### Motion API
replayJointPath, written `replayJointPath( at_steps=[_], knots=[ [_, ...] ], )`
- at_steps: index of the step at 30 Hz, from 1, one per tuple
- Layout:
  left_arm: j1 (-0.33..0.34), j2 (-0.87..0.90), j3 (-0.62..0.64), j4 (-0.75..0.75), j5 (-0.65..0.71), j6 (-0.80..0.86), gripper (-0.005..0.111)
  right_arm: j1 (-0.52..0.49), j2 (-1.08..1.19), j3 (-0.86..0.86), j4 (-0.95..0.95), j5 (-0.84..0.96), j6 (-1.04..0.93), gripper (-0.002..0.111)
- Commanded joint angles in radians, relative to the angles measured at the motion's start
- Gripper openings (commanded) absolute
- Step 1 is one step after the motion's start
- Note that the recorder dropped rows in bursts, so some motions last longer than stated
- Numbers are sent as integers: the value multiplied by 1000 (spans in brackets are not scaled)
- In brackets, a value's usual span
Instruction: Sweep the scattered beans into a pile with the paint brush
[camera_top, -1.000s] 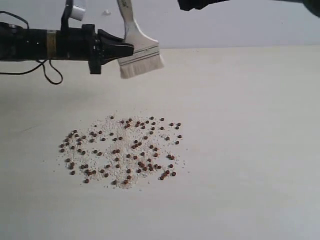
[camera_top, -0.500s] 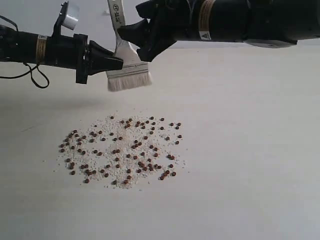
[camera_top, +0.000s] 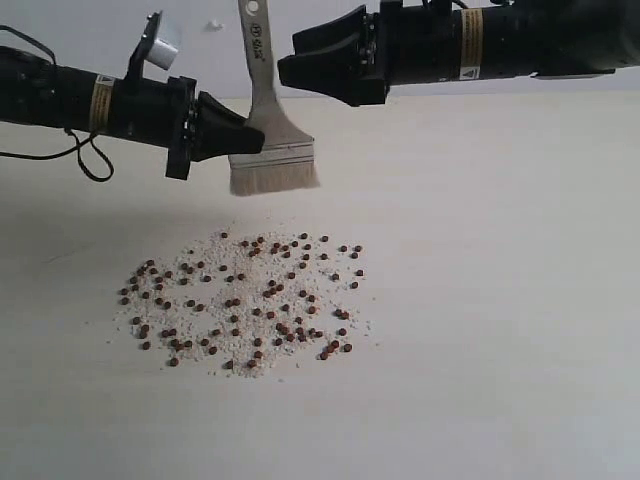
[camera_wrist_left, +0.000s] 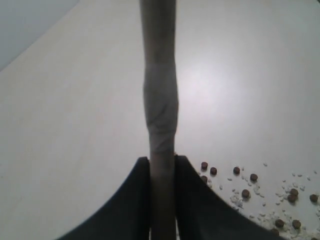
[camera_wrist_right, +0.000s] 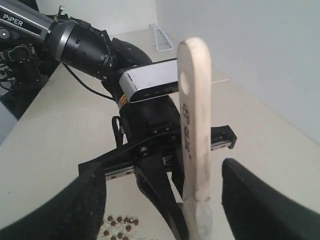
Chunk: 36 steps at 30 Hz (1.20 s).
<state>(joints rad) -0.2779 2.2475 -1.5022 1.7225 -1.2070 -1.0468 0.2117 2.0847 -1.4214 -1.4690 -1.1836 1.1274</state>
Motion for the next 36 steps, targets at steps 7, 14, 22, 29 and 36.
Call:
replayJointPath(
  at_steps=[7,14,22,29,36],
  knots=[
    [-66,-14,-4,-54,-14,-4,0,4,25,-33,12,-37,9,62],
    [-87,-14,-4,-59,-14,-4,0,4,25,-33,29,-37,29,60],
    [-110,-14,-4,-62,-14,-4,0,4,25,-33,26,-37,63,55],
    [-110,-14,-4,-62,-14,-4,0,4,25,-33,22,-37,82,51],
    [-110,-14,-4,-78,-14,-4,0,4,25,-33,20,-37,89,16]
  ],
)
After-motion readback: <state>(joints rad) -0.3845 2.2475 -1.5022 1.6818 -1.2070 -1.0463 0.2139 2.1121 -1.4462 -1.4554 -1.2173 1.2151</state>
